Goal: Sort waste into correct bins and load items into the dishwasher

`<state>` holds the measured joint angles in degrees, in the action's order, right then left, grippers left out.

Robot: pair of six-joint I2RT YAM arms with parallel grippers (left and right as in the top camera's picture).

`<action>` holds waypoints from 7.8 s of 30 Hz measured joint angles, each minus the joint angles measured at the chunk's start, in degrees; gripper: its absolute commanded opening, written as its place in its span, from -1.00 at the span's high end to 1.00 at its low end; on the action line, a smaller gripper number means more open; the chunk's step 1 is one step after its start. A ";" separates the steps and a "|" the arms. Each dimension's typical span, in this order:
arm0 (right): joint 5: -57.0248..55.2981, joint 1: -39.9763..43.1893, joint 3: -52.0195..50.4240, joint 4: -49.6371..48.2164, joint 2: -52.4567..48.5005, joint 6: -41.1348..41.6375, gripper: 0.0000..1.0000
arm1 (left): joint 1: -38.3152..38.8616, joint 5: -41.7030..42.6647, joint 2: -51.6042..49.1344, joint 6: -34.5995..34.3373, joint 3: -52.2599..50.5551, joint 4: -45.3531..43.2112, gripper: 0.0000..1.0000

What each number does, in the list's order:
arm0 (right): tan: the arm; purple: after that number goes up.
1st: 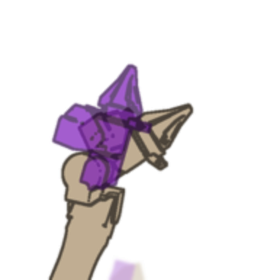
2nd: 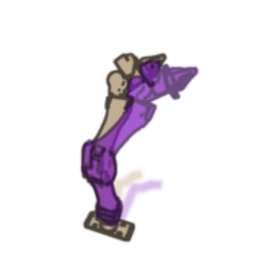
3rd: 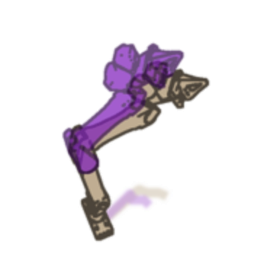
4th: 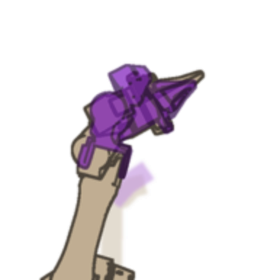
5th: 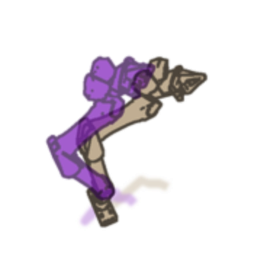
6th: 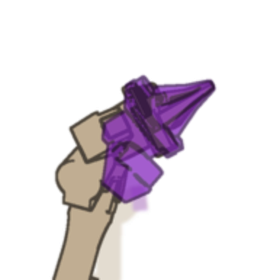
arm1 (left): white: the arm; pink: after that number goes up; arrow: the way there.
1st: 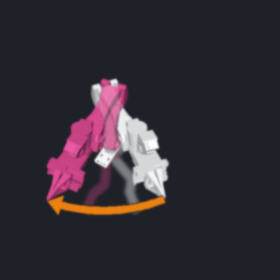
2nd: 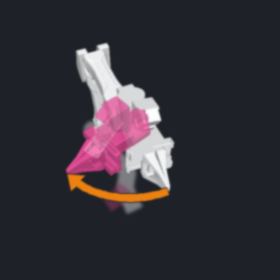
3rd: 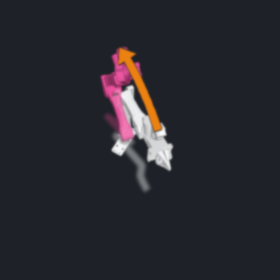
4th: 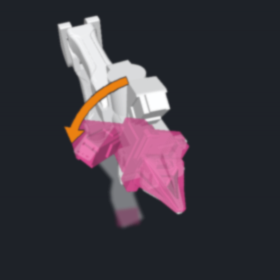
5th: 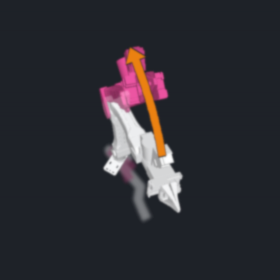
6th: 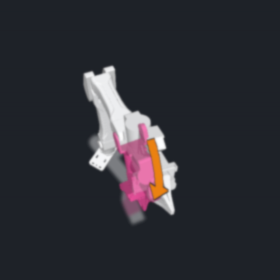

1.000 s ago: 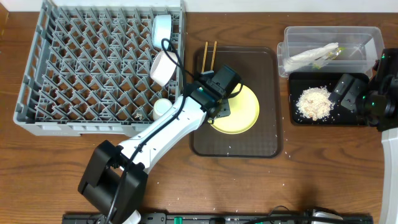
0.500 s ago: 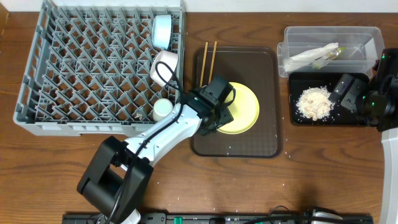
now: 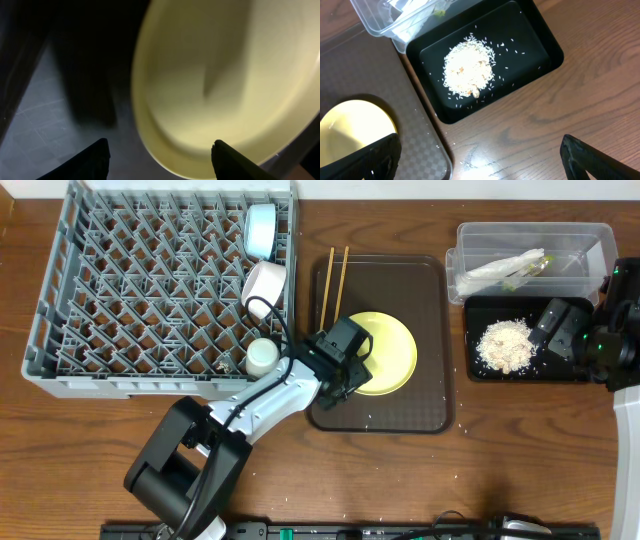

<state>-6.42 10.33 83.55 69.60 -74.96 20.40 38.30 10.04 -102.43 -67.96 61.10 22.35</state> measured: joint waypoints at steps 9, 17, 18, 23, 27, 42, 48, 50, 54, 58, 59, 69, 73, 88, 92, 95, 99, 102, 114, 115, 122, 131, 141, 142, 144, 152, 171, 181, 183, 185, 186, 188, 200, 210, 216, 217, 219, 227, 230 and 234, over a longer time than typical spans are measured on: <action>0.00 0.00 0.00 0.00 0.00 0.00 -0.98 | 0.92 -5.33 0.00 -2.80 -1.40 -3.63 -0.34; 0.00 0.00 0.00 0.00 0.00 0.02 -0.99 | 4.70 -10.34 -0.55 -5.92 -1.40 -3.72 -0.32; 0.00 0.00 0.00 0.00 0.00 0.02 -0.99 | 5.05 -10.75 -0.85 -6.56 -1.40 -3.74 -0.32; 0.00 0.00 0.00 0.00 0.00 0.00 -0.98 | 6.08 -12.90 -2.60 -9.62 -1.27 -4.74 -0.31; 0.00 0.00 0.00 -0.02 0.00 0.00 -0.98 | 6.29 -13.68 -3.80 -10.95 -0.42 -6.73 -0.10; 0.00 0.00 0.00 0.00 0.00 0.00 -0.99 | 6.38 -14.93 -5.88 -11.67 0.11 -7.98 0.85; -0.02 0.00 0.00 0.00 0.00 0.00 -0.98 | 6.36 -14.86 -5.40 -6.27 -0.02 -8.28 0.85; 0.00 0.00 0.00 0.00 0.00 0.00 -0.99 | 6.21 -14.67 -4.81 -3.52 -0.42 -8.24 0.85; 0.00 0.00 0.00 0.00 0.00 0.02 -0.99 | 5.44 -14.47 -1.73 1.84 -1.51 -7.85 0.85; 0.00 0.00 0.00 0.00 0.00 0.02 -0.99 | 4.07 -14.47 3.30 6.03 -1.57 -7.78 0.85; 0.00 0.00 0.00 0.00 0.00 0.00 -0.99 | 3.74 -14.47 4.63 6.86 -1.57 -7.87 0.85; 0.00 0.00 0.00 0.00 0.00 0.00 -0.99 | 0.57 -14.25 14.73 14.95 -1.57 -7.78 0.85; 0.00 0.00 0.00 0.00 0.00 0.02 -0.99 | -2.60 -13.94 19.34 19.52 -1.57 -6.69 0.85; 0.00 0.00 0.00 -0.02 0.00 0.02 -0.98 | -22.64 -19.50 27.67 38.71 -1.57 -6.54 0.85; 0.00 0.00 0.00 0.00 0.00 0.02 -0.98 | -25.94 -21.84 27.67 46.27 -1.62 -10.27 0.85; 0.00 0.00 0.00 -0.02 0.00 0.00 -0.98 | -28.20 -22.51 27.67 51.56 -1.68 -14.19 0.85; 0.00 0.00 0.00 -0.02 0.00 0.00 -0.99 | -30.80 -24.90 27.69 57.40 -1.68 -18.49 0.85; 0.00 0.00 0.00 0.00 0.00 0.02 -0.98 | -31.87 -28.92 27.69 61.05 -1.68 -21.38 0.85; 0.00 0.00 0.00 -0.04 0.00 0.00 -0.98 | -33.29 -42.69 21.86 75.78 -1.68 -33.00 0.85; 0.00 0.00 0.00 -0.02 0.00 0.02 -0.99 | -33.29 -43.50 21.14 76.72 -1.70 -34.05 0.85; 0.00 0.00 0.00 -0.02 0.00 0.02 -0.99 | -33.29 -47.34 16.06 83.17 -1.70 -41.27 0.85; 0.00 0.00 0.00 0.00 0.00 0.00 -0.98 | -33.29 -48.61 11.47 86.73 -1.70 -45.46 0.85; 0.00 0.00 0.00 0.00 0.00 0.02 -0.99 | -33.29 -49.03 7.02 90.09 -1.73 -51.47 0.85; 0.00 0.00 0.00 -0.02 0.00 0.00 -0.98 | -33.27 -49.03 6.58 90.42 -1.73 -51.56 0.85; 0.00 0.00 0.00 0.00 0.00 0.00 -0.99 | -33.24 -49.03 5.62 90.73 -1.73 -51.58 0.85; 0.00 0.00 0.00 -0.02 0.00 0.00 -0.99 | -31.47 -48.57 3.08 90.95 -1.73 -52.15 0.85; 0.00 0.00 0.00 0.00 0.00 0.02 -0.99 | -28.65 -46.21 2.93 88.56 -1.73 -44.28 -0.46; -0.02 0.00 0.00 -0.02 0.00 0.00 -0.98 | -28.63 -46.16 9.40 84.94 -1.73 -38.66 -0.69; 0.00 0.00 0.00 0.00 0.00 0.02 -0.98 | -28.63 -46.21 13.64 82.38 -1.66 -33.77 -0.70; 0.00 0.00 0.00 0.00 0.00 0.00 -0.98 | -28.61 -45.99 18.18 79.08 -1.38 -27.89 -0.70; -0.02 0.00 0.00 0.00 0.00 0.00 -0.99 | -28.52 -45.75 20.28 77.24 -1.25 -24.55 -0.70; 0.00 0.00 0.00 0.00 0.00 0.02 -0.99 | -28.30 -44.89 23.80 73.37 -1.05 -17.84 -0.71; 0.00 0.00 0.00 0.00 0.00 0.00 -0.98 | -22.73 -15.87 34.18 37.55 -0.85 12.66 -0.72; 0.00 0.00 0.00 0.00 0.00 0.00 -0.99 | -13.84 -5.75 33.64 28.39 -0.85 19.04 -0.73; 0.00 0.00 0.00 0.00 0.00 0.02 -0.98 | -8.76 -4.48 33.64 25.70 -0.85 19.06 -0.74; 0.00 0.00 -0.02 0.00 0.00 0.02 -0.98 | -8.11 -4.37 33.64 25.55 -0.85 19.06 -0.74; 0.07 0.00 -0.02 0.00 0.00 0.02 -0.98 | -7.13 -4.31 33.64 25.29 -0.85 19.06 -0.74; 4.11 0.00 -0.02 -0.04 0.00 0.02 -0.99 | -6.73 -4.17 33.64 24.52 -0.85 20.85 -0.74; 5.90 0.00 0.00 -0.04 0.00 0.02 -0.99 | -6.73 -4.17 33.64 24.46 -0.85 20.65 -0.74; 8.11 0.00 -0.02 -0.02 0.00 0.02 -0.98 | -6.73 -3.93 33.64 24.46 -0.85 18.75 -0.72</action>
<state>1.69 10.33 83.53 69.58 -74.96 20.43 31.57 6.11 -68.79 -43.51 60.25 41.10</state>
